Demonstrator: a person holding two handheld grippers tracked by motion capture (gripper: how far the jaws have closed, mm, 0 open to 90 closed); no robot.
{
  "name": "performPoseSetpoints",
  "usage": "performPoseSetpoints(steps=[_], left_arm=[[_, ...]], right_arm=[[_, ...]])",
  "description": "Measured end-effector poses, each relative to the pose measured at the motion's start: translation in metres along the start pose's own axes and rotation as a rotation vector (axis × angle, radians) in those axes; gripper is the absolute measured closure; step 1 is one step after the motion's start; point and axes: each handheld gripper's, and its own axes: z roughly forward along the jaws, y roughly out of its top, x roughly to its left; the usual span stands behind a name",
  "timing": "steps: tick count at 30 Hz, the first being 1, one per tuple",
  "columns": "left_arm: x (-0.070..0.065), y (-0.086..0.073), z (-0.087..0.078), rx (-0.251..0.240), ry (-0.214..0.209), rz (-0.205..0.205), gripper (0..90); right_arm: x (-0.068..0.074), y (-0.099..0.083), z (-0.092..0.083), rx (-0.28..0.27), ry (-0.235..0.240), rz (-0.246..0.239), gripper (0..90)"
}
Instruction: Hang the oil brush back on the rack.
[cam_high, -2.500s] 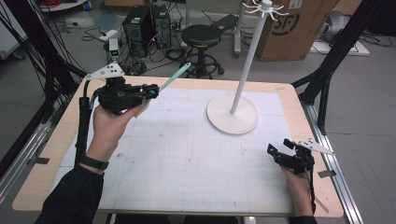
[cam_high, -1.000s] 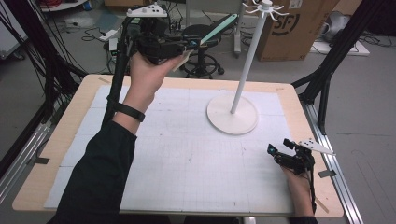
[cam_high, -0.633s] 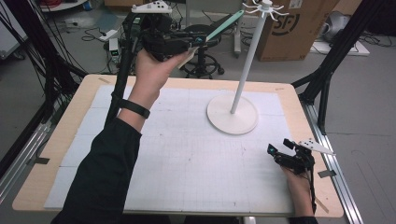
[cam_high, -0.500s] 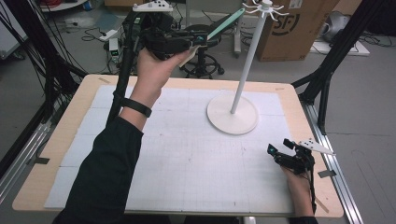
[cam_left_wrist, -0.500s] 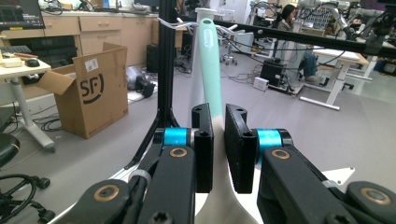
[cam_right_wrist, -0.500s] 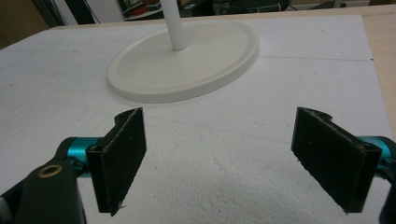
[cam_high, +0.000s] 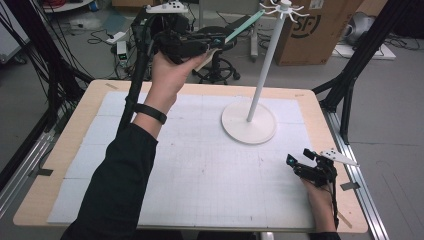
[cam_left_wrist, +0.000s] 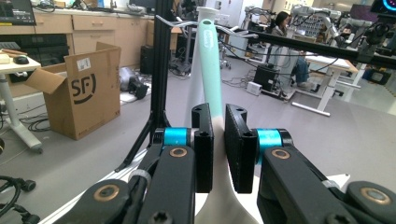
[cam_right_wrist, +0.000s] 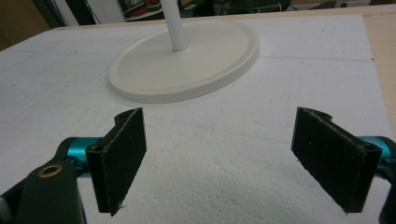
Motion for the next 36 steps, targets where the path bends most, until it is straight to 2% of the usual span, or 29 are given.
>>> performPoseSetpoints(steps=[5,14,25,31,36], left_arm=[[0.001,-0.001,0.003,0.006,0.01,0.0,82.2],[0.002,-0.003,0.008,0.015,0.002,-0.001,82.2],[-0.004,-0.004,0.014,0.031,0.001,0.025,82.2],[-0.004,0.0,0.008,-0.006,-0.012,0.036,82.2],[-0.006,0.001,0.005,-0.011,-0.029,0.049,82.3]], right_arm=[[0.0,0.0,0.0,0.001,0.001,0.001,17.1],[0.0,0.0,0.0,-0.002,0.002,-0.002,17.1],[0.0,0.0,0.0,-0.001,0.002,-0.001,17.1],[0.0,0.0,0.0,-0.004,0.003,-0.002,17.1],[0.0,0.0,0.0,-0.002,0.005,0.001,17.1]])
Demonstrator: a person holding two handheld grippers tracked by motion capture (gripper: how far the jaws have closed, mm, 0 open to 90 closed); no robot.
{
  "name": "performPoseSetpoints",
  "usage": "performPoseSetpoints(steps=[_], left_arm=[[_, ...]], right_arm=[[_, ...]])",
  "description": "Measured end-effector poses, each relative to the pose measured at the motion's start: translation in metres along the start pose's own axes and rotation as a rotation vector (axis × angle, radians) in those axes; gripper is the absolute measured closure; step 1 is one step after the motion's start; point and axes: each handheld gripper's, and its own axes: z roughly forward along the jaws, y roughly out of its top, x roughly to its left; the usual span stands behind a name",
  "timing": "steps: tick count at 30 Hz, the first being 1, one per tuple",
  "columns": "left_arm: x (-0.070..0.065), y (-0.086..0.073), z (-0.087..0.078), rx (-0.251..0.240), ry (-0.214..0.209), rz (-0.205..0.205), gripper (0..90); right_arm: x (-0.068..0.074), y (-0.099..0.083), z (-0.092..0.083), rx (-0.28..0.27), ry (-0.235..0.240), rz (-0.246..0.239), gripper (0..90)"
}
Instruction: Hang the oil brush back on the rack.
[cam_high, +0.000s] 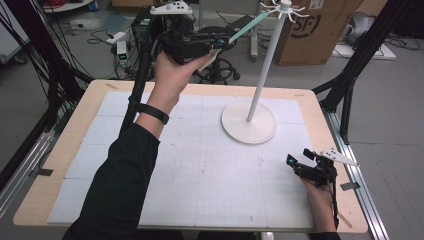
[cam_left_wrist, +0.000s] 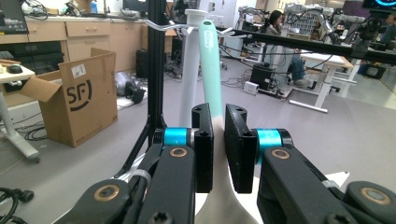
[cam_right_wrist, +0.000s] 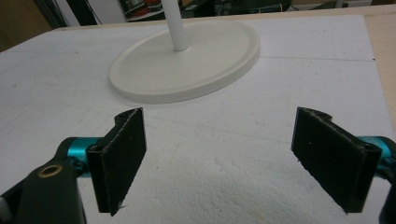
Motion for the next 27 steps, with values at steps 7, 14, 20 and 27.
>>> performPoseSetpoints(steps=[7,14,20,27], left_arm=[[-0.008,-0.001,0.006,0.001,-0.014,0.012,82.2],[-0.01,0.0,0.008,0.0,-0.015,0.016,82.2],[-0.014,0.001,0.012,0.008,-0.021,0.025,82.2],[-0.015,-0.001,0.016,0.02,-0.008,0.031,82.2]], right_arm=[[0.0,0.0,0.0,0.0,-0.002,-0.003,17.2],[0.0,0.0,0.0,-0.002,0.0,-0.005,17.1],[0.0,0.0,0.0,0.0,-0.001,-0.001,17.1],[0.0,0.0,0.0,-0.001,0.0,-0.004,17.1]])
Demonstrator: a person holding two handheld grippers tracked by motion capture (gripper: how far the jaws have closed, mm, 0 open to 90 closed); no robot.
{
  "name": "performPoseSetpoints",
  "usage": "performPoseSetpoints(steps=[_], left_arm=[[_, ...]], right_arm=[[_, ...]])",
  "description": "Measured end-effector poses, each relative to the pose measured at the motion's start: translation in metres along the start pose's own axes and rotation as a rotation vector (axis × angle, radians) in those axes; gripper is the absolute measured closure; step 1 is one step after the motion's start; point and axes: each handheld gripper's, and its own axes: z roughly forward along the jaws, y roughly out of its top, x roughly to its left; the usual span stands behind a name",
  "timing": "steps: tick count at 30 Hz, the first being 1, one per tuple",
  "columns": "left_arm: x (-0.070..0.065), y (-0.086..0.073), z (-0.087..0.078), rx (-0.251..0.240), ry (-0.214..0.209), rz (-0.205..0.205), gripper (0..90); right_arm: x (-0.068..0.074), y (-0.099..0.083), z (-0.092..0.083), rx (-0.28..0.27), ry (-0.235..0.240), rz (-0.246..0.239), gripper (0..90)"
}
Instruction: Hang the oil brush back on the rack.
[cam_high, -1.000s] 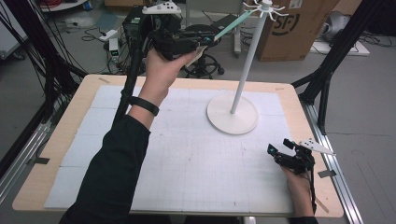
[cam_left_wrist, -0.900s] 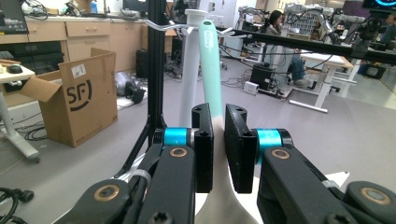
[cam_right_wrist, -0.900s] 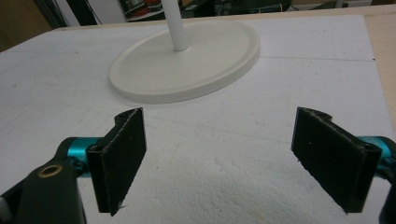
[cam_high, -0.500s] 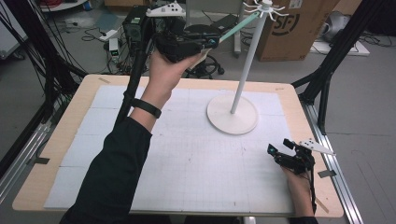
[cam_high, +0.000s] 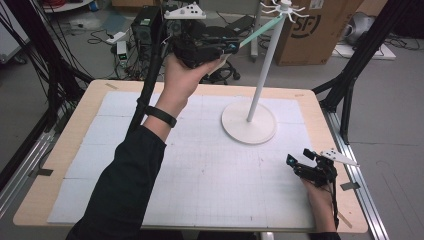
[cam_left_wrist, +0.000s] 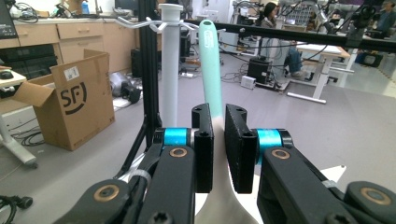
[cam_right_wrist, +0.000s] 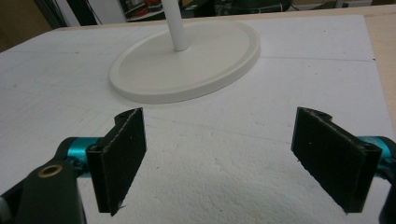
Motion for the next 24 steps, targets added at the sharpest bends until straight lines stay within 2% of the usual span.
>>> performPoseSetpoints(steps=[8,16,24], left_arm=[[0.0005,-0.0006,0.0014,0.008,0.017,0.009,82.2],[-0.0007,-0.0003,0.0048,0.036,0.045,0.031,82.3],[0.0015,-0.0007,0.004,0.05,0.067,0.03,82.2]], right_arm=[[0.0,0.0001,-0.0001,0.0,0.001,0.001,17.2],[0.0001,0.0,0.0,-0.002,0.001,0.002,17.1],[-0.0001,0.0001,-0.0004,0.003,0.003,0.004,17.2]])
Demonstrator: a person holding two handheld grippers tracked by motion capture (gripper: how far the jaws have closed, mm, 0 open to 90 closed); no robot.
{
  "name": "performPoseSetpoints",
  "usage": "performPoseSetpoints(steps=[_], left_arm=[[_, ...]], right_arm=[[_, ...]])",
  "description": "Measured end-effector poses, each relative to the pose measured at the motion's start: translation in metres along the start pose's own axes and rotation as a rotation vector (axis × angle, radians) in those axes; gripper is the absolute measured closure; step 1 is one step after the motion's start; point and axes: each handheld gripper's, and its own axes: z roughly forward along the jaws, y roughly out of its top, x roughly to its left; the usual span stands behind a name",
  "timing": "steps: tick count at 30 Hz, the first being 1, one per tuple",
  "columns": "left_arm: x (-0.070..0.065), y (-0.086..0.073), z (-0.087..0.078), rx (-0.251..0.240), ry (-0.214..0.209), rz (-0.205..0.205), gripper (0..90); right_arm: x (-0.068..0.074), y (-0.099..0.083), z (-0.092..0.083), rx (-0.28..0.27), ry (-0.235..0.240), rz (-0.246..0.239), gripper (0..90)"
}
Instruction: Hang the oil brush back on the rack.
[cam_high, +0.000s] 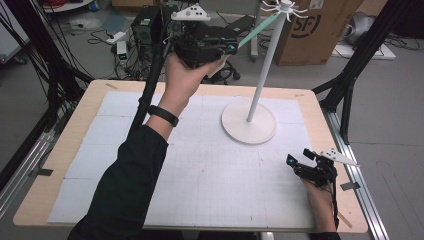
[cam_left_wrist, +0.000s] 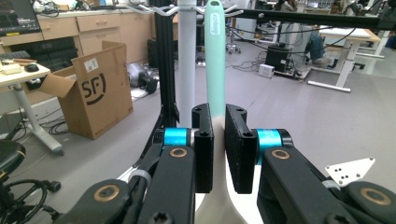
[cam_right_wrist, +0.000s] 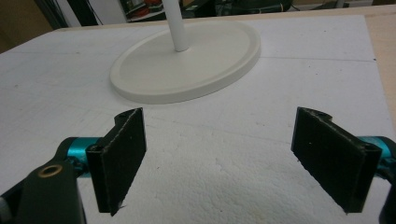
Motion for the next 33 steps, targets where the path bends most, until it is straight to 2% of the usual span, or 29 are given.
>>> performPoseSetpoints(steps=[7,25,26,27,28,30,31,33], left_arm=[[0.002,-0.001,-0.001,0.006,0.022,-0.011,82.2],[0.006,-0.006,0.008,0.036,0.028,-0.038,81.3],[0.007,-0.007,0.008,0.031,0.037,-0.041,78.8],[0.007,-0.007,0.007,0.031,0.043,-0.046,69.3],[0.008,-0.009,0.005,0.031,0.046,-0.05,64.4],[0.009,-0.012,0.002,0.05,0.042,-0.046,57.0],[0.009,-0.015,-0.002,0.073,0.049,-0.016,51.4],[0.007,-0.024,-0.01,0.071,0.069,0.038,42.9]], right_arm=[[0.0,0.0,0.0,-0.001,-0.001,-0.001,17.1],[0.0,0.0,0.0,-0.002,0.001,-0.003,17.1],[0.0,0.0,0.0,-0.001,0.0,0.0,17.1],[0.0,0.0,0.0,-0.003,0.001,-0.002,17.1],[0.0,0.0,0.0,-0.004,0.002,-0.002,17.1],[0.0,0.0,0.0,-0.003,0.003,0.001,17.2],[0.0,0.0,0.0,-0.004,0.002,0.001,17.1],[0.001,0.0,0.0,-0.001,0.002,0.003,17.2]])
